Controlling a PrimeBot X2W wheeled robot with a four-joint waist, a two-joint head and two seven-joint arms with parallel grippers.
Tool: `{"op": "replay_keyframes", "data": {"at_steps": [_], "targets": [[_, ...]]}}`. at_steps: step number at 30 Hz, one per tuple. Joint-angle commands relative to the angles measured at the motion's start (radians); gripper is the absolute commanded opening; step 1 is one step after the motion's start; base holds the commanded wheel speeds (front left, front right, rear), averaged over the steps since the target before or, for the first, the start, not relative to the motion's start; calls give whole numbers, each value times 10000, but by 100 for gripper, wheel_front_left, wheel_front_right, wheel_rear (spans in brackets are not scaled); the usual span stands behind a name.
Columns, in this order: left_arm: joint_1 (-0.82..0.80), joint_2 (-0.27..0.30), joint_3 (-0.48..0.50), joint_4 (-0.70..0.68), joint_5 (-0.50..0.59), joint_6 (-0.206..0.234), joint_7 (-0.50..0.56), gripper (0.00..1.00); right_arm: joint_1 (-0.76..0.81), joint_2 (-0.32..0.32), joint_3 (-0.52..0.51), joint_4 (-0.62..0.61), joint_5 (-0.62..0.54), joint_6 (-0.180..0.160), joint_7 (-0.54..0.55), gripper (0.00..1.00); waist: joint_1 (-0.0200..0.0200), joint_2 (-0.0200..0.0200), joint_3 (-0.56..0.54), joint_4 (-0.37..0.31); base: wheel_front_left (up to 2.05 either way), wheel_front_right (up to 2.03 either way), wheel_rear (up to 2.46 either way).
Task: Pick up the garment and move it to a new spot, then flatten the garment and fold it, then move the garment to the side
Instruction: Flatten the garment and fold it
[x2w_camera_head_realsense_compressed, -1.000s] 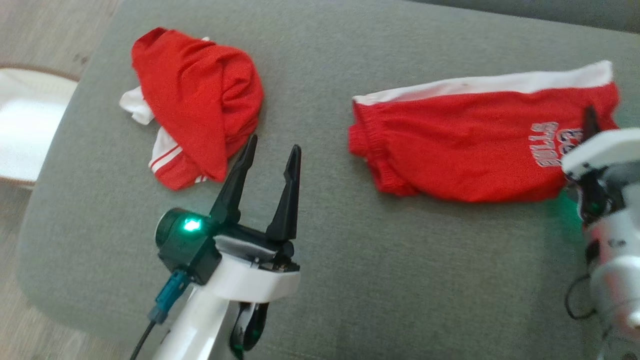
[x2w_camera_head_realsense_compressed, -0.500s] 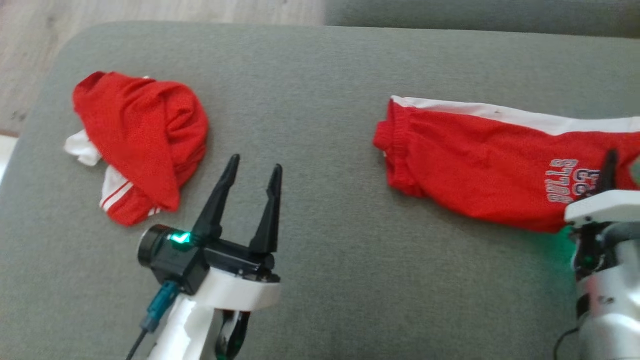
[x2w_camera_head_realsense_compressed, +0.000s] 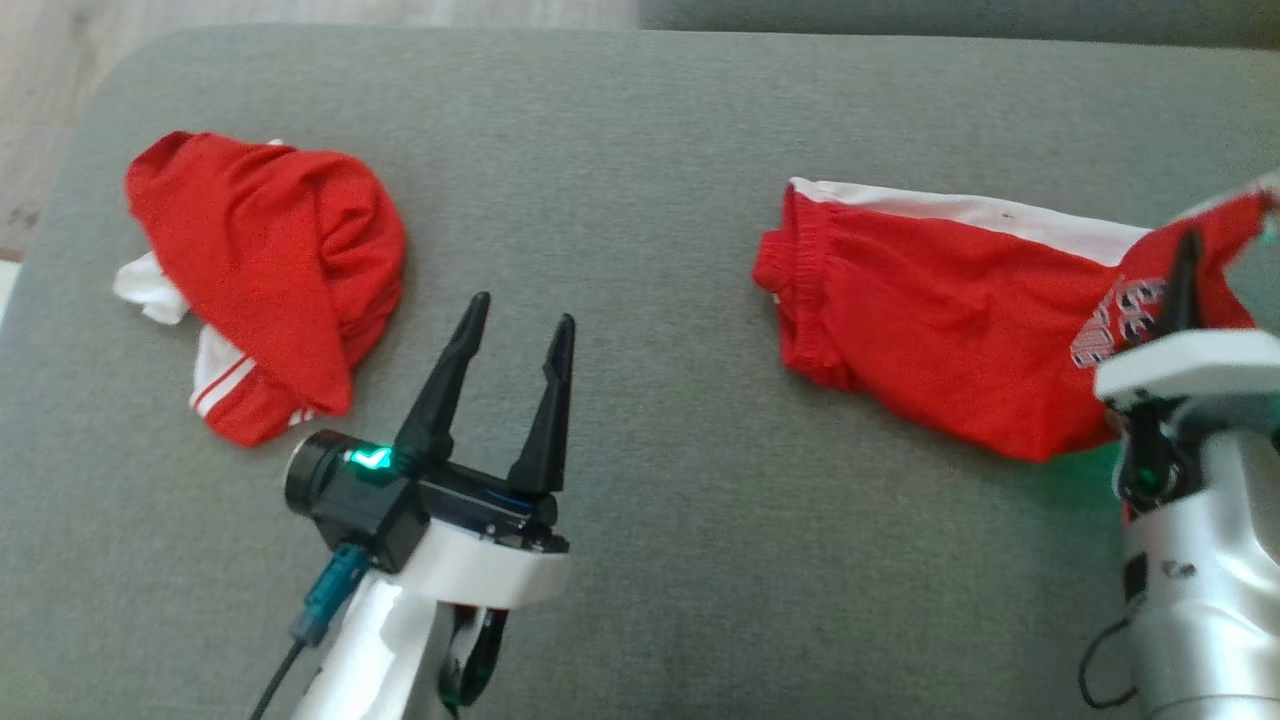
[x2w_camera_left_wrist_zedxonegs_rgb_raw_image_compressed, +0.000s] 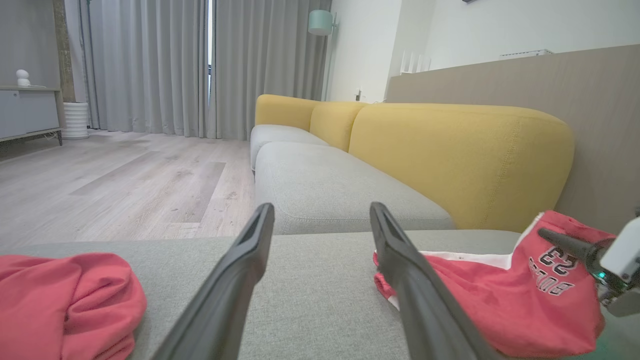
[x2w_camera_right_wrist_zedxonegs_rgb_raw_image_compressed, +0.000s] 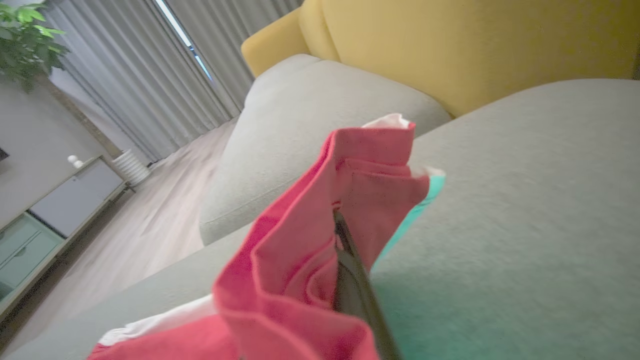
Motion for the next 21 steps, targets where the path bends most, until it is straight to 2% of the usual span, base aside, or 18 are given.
{"op": "replay_keyframes", "data": {"at_steps": [1,10,21], "targets": [[-290,28,201,-288,-64,-17,-51,100,-413,90,374,-407,-52,-7,-33,0,-1,0,-38,147,0,0,0],[-168,28,-97,-283,-306,148,-51,100,-463,295,2534,-1087,366,-7,554,0,-1,0,-260,1115,0,0,0],[-117,28,22,-154,-502,290,-51,100,-496,317,3892,198,1008,-7,924,0,-1,0,-357,2094,0,0,0]]}}
